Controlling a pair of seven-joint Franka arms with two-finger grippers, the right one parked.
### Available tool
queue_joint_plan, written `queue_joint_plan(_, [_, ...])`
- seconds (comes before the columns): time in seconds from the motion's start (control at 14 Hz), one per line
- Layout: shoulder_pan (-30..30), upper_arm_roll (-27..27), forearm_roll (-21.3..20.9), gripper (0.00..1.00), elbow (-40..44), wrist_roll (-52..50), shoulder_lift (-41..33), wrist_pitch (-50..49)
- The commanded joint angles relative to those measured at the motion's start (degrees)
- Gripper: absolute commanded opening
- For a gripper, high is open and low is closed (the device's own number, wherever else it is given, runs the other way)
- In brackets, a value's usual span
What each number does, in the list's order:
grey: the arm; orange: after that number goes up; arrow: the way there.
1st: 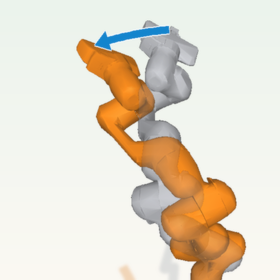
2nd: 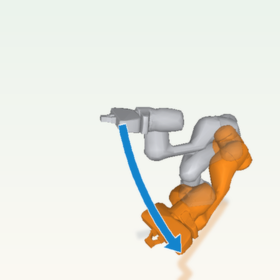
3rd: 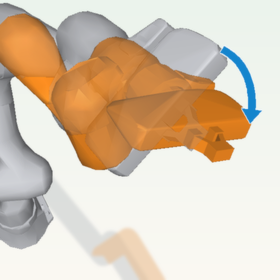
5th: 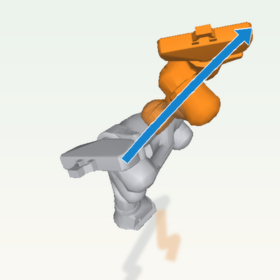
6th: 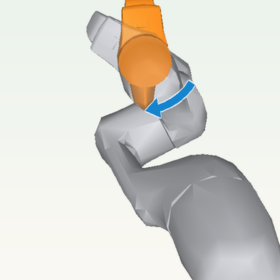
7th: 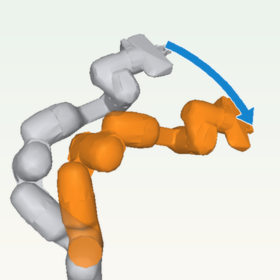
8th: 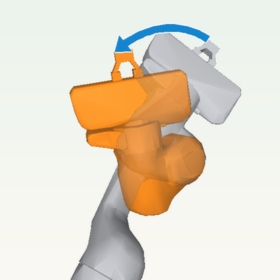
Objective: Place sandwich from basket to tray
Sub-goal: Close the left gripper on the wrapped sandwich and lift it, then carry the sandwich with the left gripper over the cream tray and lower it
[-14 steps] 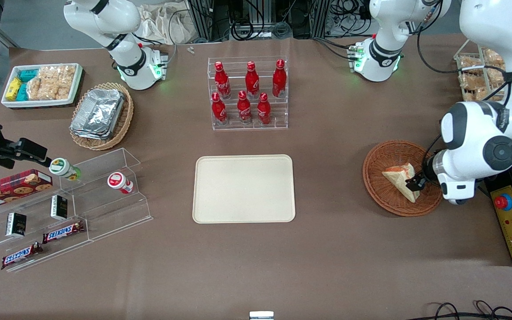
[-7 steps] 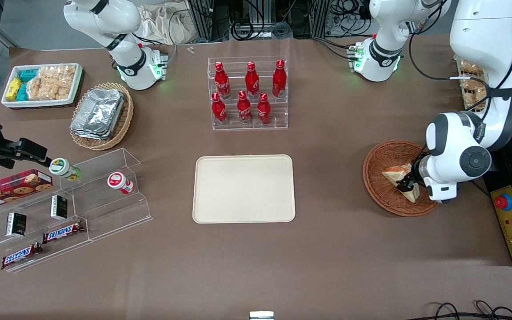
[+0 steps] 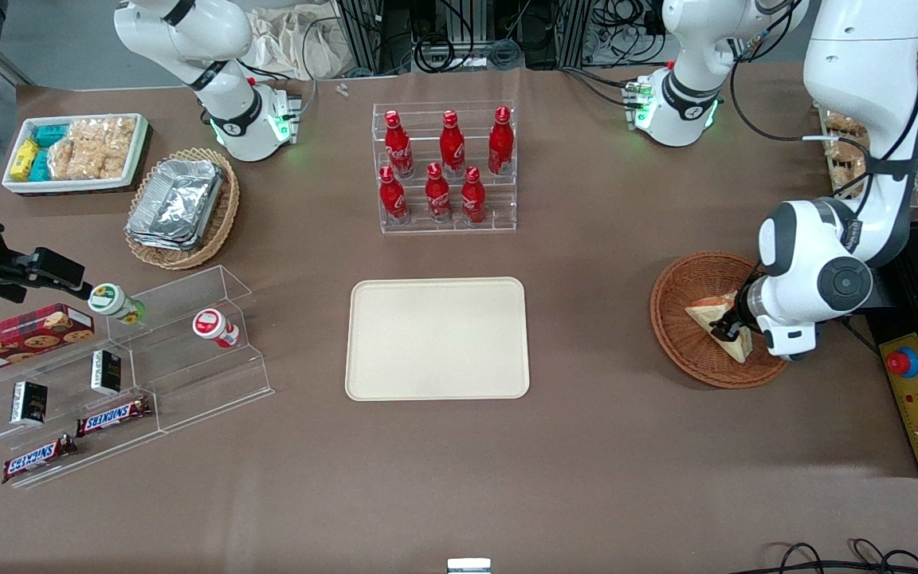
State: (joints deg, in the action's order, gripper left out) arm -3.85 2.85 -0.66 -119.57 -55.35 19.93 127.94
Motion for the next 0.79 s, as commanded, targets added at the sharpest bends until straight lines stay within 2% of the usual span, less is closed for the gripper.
queue_joint_plan(0.0, [-0.29, 0.14, -1.1, 0.0, 0.21, -3.18, -0.86, 0.91])
queue_joint_plan(0.21, [-0.37, 0.05, -1.1, 0.0, 3.88, -4.15, -1.39, -1.97])
queue_joint_plan(0.5, [-0.55, -0.3, -1.1, 0.0, 16.0, -2.58, -1.3, -17.6])
queue_joint_plan(0.71, [-1.95, -2.05, -1.01, 0.0, 24.44, 2.52, -1.48, -27.54])
